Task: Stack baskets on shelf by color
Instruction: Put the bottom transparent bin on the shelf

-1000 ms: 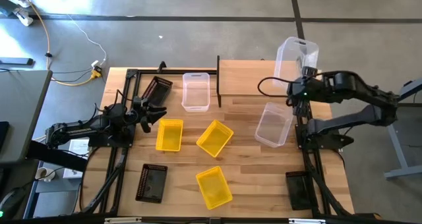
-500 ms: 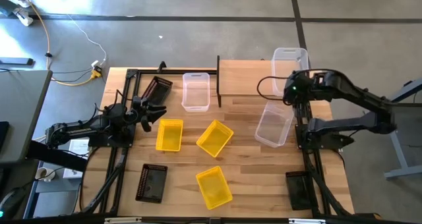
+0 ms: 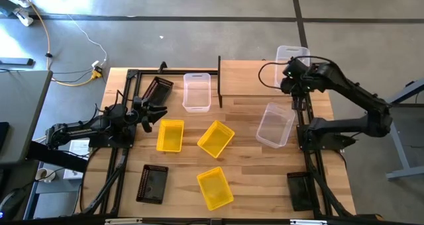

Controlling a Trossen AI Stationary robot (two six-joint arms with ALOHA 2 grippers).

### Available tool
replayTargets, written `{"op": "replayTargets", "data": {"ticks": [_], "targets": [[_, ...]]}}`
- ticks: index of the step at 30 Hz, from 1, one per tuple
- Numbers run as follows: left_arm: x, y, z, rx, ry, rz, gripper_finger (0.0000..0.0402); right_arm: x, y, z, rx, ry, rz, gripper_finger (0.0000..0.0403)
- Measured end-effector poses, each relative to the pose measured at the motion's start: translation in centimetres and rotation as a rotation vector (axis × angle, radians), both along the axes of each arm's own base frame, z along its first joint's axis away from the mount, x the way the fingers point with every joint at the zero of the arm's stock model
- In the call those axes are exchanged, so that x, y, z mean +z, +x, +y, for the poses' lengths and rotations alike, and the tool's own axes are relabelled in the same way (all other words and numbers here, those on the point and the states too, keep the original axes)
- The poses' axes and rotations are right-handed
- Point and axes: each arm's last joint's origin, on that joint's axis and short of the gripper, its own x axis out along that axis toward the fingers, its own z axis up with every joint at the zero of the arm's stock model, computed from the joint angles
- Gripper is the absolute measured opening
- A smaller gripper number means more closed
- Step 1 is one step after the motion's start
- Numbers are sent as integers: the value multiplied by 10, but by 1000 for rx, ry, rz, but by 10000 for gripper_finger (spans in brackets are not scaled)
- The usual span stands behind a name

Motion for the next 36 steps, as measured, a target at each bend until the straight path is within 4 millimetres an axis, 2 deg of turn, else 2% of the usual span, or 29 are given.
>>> {"op": "replayTargets", "data": {"ticks": [7, 13, 22, 32, 36], "targets": [[0, 0, 0, 0, 0, 1, 131, -8, 7, -5, 50, 56, 89, 0], [0, 0, 0, 0, 0, 1, 131, -12, 5, -5, 47, 110, 161, 0], [0, 0, 0, 1, 0, 1, 131, -12, 3, -11, 20, 90, 148, 0], [0, 0, 0, 3, 0, 0, 131, -12, 5, -13, 72, 69, 140, 0], [0, 0, 0, 3, 0, 1, 131, -12, 5, -13, 72, 68, 139, 12]]}}
